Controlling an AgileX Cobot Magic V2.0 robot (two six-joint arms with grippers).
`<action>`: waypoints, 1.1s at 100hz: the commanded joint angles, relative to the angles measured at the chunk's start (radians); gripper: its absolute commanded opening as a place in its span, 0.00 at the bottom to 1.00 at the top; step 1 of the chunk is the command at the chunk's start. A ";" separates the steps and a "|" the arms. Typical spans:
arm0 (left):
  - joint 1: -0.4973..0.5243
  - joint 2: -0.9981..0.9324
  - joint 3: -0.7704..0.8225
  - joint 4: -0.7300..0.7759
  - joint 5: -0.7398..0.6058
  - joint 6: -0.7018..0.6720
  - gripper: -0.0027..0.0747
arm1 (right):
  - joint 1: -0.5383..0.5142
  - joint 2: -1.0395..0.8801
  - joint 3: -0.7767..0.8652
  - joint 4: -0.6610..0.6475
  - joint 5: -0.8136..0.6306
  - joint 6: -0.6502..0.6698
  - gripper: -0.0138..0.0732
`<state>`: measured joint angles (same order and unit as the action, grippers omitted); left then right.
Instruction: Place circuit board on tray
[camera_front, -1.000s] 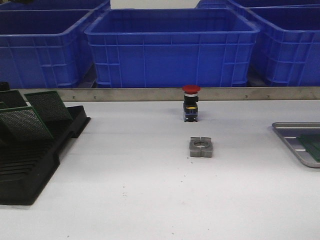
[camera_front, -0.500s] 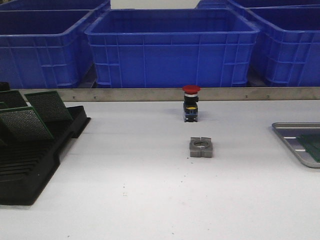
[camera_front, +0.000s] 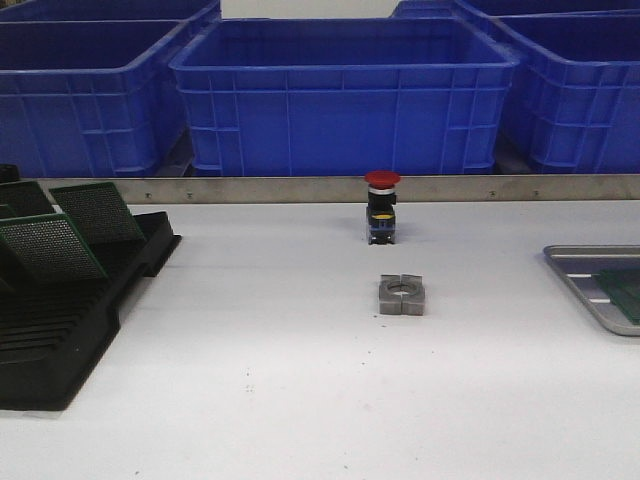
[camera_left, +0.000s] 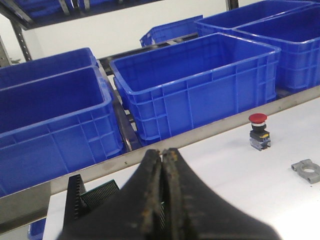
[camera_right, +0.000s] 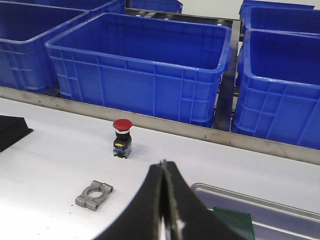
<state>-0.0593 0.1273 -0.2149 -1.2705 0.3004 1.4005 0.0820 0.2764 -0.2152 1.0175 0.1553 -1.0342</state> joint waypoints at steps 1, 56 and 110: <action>0.004 -0.020 -0.020 -0.036 -0.041 -0.010 0.01 | 0.001 -0.011 -0.018 0.013 -0.018 -0.010 0.09; 0.004 -0.024 -0.020 -0.036 -0.031 -0.010 0.01 | 0.001 -0.009 -0.018 0.013 -0.005 -0.010 0.09; 0.004 -0.024 -0.003 -0.036 -0.056 -0.010 0.01 | 0.001 -0.009 -0.018 0.013 -0.005 -0.010 0.09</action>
<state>-0.0593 0.0955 -0.1909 -1.2763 0.2825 1.3998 0.0820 0.2614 -0.2069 1.0175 0.1907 -1.0360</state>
